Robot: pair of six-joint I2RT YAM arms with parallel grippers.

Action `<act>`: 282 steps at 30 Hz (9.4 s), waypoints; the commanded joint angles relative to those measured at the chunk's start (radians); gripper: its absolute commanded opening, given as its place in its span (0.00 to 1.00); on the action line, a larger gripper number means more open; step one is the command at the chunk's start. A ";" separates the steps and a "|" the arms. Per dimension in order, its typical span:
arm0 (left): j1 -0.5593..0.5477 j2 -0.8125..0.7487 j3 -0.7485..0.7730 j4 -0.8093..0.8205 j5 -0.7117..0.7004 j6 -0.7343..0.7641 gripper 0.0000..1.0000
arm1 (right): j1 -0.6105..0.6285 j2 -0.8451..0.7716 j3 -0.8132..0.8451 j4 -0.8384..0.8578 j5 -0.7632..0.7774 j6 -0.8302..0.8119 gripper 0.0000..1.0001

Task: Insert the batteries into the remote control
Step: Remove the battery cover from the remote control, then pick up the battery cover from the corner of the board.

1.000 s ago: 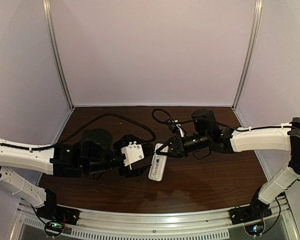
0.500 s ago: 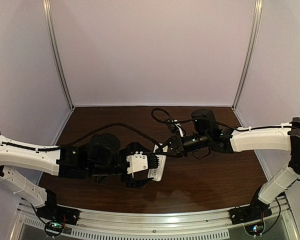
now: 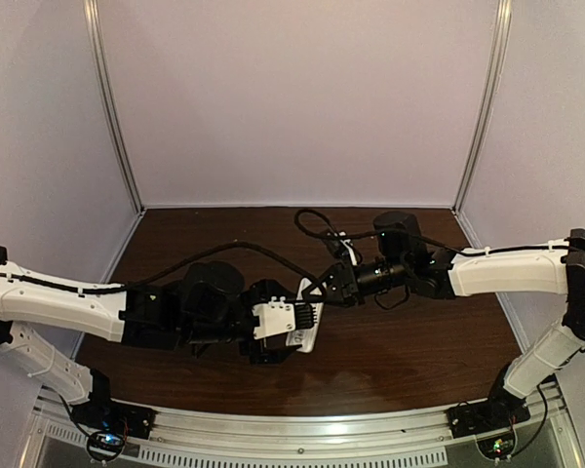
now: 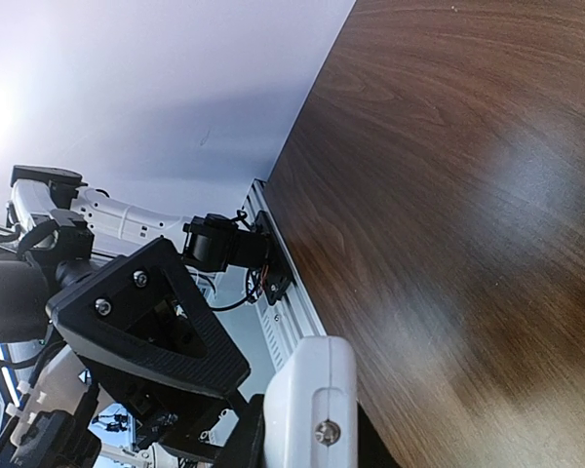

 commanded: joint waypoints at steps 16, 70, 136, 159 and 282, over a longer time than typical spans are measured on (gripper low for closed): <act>0.006 0.016 0.029 0.026 -0.083 0.032 0.87 | 0.024 0.012 0.018 0.041 -0.037 0.010 0.00; 0.115 -0.297 -0.153 -0.512 0.205 -1.311 0.68 | -0.305 -0.148 -0.178 -0.043 0.138 -0.119 0.00; 0.231 -0.323 -0.683 0.327 0.650 -1.371 0.00 | -0.305 -0.155 -0.146 -0.067 0.091 -0.141 0.00; 0.229 -0.418 -0.579 0.219 0.528 -1.181 0.00 | -0.306 -0.141 -0.150 -0.054 0.081 -0.149 0.00; -0.116 -0.209 -0.404 -0.104 0.302 -0.924 0.00 | -0.314 -0.089 -0.100 -0.101 0.066 -0.191 0.00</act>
